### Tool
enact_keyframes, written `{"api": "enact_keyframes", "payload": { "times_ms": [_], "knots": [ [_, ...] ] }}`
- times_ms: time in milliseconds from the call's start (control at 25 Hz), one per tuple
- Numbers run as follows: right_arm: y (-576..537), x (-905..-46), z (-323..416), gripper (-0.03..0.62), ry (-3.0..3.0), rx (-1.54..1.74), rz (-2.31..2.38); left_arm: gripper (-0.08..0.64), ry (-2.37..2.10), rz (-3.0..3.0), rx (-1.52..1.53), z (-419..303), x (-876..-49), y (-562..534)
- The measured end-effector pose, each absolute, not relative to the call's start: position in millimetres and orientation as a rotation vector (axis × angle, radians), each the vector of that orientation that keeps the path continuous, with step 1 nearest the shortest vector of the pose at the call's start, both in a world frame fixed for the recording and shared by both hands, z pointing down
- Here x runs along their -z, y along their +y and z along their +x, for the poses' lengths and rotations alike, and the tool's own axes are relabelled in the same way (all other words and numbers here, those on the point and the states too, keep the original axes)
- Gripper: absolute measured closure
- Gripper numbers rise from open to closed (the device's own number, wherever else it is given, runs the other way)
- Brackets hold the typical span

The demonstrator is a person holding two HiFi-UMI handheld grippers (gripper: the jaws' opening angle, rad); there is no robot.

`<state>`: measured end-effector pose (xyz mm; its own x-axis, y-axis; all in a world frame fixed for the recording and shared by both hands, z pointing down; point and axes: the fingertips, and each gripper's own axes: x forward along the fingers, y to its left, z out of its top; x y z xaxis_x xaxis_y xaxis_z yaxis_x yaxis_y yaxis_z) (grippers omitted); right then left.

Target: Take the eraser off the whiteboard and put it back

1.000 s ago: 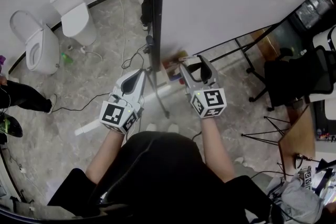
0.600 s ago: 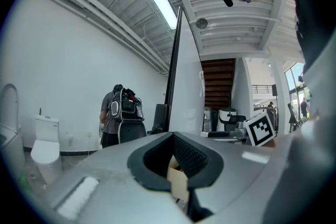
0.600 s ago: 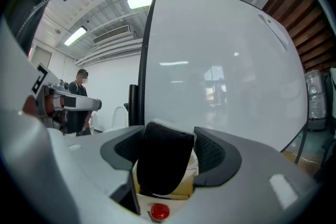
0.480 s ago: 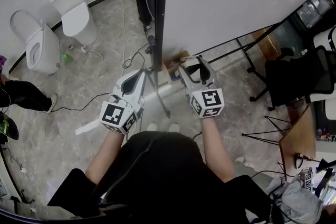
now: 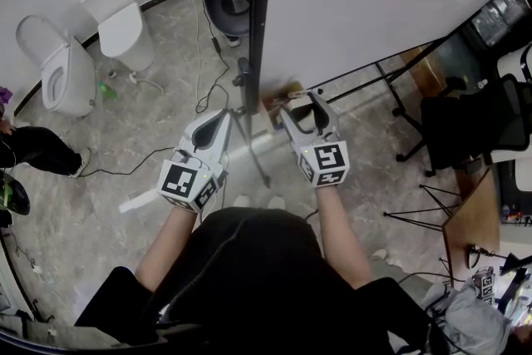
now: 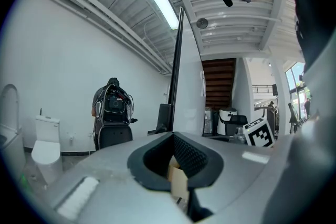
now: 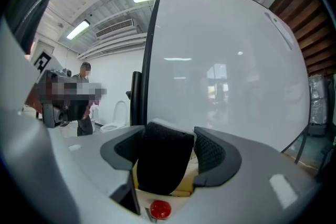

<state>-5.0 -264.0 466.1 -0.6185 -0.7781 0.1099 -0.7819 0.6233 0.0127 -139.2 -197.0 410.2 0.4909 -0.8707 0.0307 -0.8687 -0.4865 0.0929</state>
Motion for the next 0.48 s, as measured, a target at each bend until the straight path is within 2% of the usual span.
{"api": "enact_keyframes", "payload": {
  "times_ms": [480],
  "knots": [
    [-268.7,-480.1,-15.8,0.293,-2.723,-0.051,1.284,0.557,-1.562,2.602,0.018,-148.2,-411.1,-203.4]
  ]
}}
